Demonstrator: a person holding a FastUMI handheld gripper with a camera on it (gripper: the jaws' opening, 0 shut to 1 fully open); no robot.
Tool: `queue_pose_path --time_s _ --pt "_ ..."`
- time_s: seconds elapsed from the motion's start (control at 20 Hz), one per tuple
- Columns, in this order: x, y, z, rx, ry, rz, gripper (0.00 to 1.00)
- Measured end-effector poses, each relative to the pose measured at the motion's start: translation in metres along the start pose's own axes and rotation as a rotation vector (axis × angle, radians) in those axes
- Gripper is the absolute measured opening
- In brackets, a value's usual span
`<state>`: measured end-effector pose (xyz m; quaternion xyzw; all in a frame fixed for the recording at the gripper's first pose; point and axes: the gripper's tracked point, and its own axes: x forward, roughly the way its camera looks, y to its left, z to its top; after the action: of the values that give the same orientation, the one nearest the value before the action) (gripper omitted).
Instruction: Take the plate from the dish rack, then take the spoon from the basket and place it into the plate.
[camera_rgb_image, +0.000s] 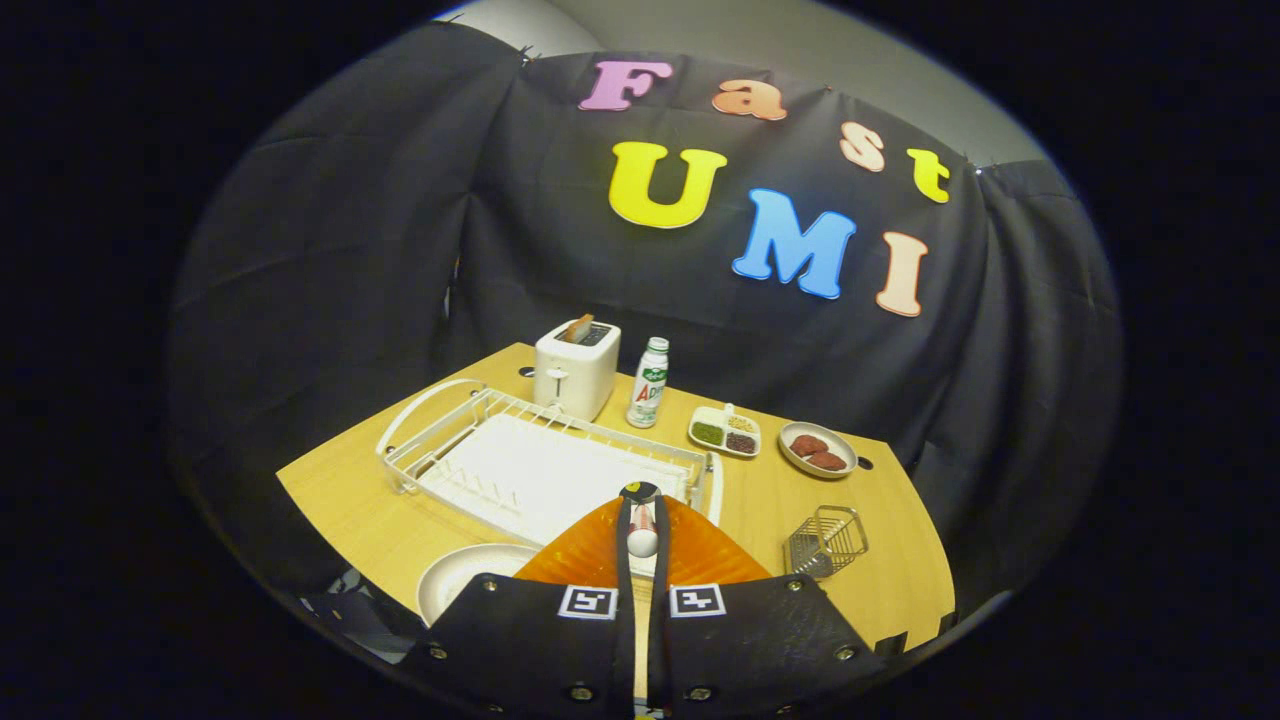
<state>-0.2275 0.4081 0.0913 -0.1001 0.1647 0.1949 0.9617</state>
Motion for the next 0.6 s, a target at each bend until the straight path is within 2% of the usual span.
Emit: queue_pose_path --time_s 0.3,0.6 --pt "-0.016 0.054 -0.036 -0.036 0.052 0.139 0.05" --pt "-0.008 0.079 -0.062 -0.021 0.100 0.204 0.05"
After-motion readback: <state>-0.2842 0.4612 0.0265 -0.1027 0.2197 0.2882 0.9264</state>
